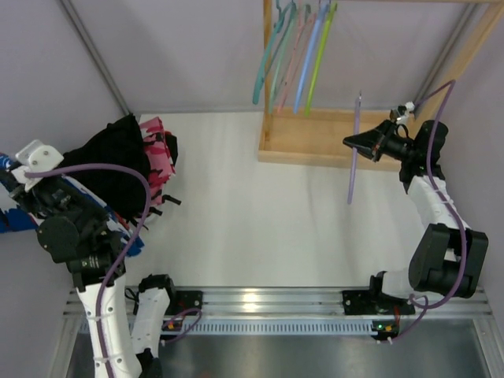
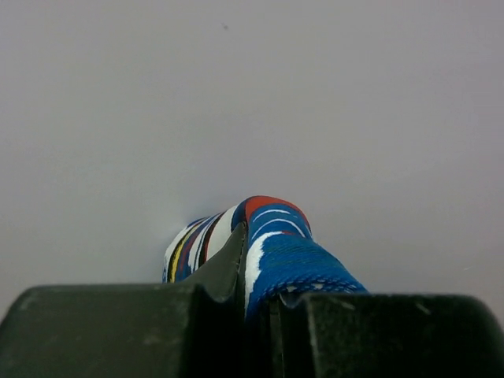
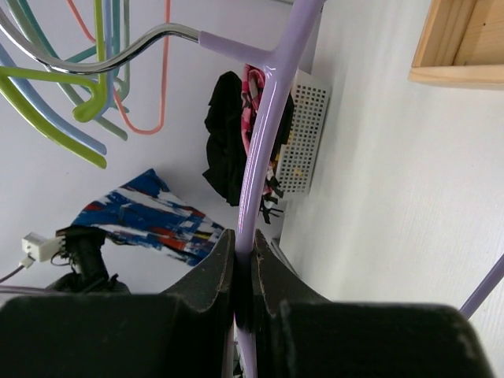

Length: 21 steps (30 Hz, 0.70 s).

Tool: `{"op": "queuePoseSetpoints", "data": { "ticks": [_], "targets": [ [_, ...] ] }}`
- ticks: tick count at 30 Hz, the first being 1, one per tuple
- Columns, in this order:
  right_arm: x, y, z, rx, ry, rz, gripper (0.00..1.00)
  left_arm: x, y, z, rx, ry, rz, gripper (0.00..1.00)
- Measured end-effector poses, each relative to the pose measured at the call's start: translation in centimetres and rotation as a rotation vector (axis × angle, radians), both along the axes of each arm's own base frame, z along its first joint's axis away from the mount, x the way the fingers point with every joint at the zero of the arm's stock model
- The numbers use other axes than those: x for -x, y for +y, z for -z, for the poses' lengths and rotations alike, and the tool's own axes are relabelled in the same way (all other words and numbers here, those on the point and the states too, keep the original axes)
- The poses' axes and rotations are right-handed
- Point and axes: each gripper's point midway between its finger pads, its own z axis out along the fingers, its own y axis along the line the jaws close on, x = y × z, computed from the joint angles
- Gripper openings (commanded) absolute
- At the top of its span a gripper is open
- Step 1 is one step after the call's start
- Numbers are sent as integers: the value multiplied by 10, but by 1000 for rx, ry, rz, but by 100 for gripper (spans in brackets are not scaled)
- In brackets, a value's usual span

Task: Remove the trousers from the hanger

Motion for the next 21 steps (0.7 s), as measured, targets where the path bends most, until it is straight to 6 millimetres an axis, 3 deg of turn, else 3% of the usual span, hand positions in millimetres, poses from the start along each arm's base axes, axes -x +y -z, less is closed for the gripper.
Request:
{"op": "queuePoseSetpoints", "data": {
  "ticks": [5, 10, 14, 21],
  "targets": [
    [1, 3, 1, -1, 4, -11, 0, -26, 7, 29, -27, 115, -41, 0],
    [1, 3, 3, 7, -3, -16, 0, -72, 12, 53, -36, 194, -17, 0],
    [2, 3, 4, 10, 1, -17, 0, -128, 14, 68, -48, 233, 55, 0],
    [0, 3, -7, 14, -18, -17, 0, -263, 14, 126, -14, 394, 257, 0]
  ]
}}
